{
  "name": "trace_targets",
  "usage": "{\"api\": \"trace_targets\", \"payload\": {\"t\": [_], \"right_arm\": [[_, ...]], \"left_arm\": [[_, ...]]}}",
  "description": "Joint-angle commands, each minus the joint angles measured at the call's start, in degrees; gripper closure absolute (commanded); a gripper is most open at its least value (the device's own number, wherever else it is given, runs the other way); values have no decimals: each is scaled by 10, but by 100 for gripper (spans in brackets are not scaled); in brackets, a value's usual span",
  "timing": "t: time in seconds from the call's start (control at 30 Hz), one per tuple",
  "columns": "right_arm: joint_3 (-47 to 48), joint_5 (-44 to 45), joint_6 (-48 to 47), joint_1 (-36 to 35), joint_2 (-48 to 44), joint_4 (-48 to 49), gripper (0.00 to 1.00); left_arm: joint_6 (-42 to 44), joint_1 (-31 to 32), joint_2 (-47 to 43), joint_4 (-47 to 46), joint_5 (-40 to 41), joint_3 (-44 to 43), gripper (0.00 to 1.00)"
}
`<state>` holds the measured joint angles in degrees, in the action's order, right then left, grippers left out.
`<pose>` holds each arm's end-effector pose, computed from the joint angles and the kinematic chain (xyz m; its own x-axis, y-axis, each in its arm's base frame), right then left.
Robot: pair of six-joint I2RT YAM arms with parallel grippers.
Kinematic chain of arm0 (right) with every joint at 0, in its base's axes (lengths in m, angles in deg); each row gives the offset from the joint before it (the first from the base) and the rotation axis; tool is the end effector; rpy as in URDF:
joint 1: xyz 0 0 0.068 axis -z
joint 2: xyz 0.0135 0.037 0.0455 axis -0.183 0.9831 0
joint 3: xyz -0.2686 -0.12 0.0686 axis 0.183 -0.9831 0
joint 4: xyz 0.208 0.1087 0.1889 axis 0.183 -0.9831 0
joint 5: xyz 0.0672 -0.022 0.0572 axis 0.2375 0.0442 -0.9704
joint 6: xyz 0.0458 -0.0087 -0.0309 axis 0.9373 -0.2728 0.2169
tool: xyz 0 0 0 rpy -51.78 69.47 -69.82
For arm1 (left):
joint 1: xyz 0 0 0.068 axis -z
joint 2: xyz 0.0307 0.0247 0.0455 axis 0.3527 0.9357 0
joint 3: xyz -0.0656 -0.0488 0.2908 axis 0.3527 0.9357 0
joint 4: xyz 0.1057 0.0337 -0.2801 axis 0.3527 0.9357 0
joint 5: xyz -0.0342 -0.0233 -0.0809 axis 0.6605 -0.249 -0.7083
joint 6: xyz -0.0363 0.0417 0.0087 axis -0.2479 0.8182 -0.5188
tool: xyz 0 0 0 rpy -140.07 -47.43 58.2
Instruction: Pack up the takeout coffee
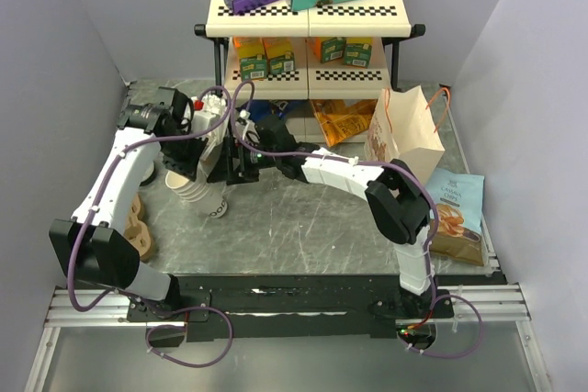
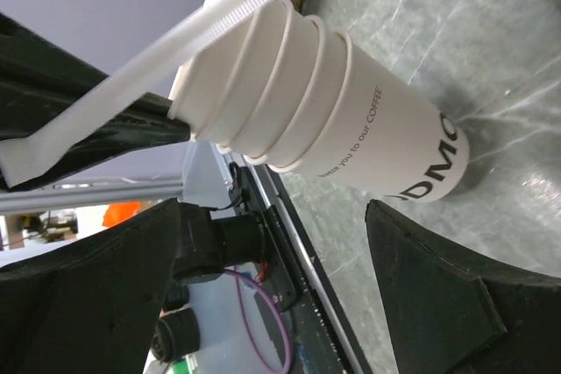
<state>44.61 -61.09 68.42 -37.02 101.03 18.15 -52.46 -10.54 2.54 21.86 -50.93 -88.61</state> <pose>0.3344 0.3986 0.2553 -0.8797 -0.0922 -0.4666 -0.4687 0.3340 0.8178 0.3051 -0.0599 0.3676 -0.8633 0.3650 -0.3485 0.4103 0.9097 -0.0636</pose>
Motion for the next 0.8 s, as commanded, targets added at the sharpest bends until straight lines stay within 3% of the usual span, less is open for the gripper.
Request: {"api": "trace_targets", "payload": {"t": [0.0,0.2,0.77], "right_arm": [[34,-2,29,-9,9,21,8],[42,-16,61,-8,25,54,9],[66,8,88,-11,67,18,14]], "left_arm": [[-19,4,-8,-14,-27,6,99],[-20,4,-12,-11,-40,11,99],[-20,4,-15,-2,-58,5,99]]}}
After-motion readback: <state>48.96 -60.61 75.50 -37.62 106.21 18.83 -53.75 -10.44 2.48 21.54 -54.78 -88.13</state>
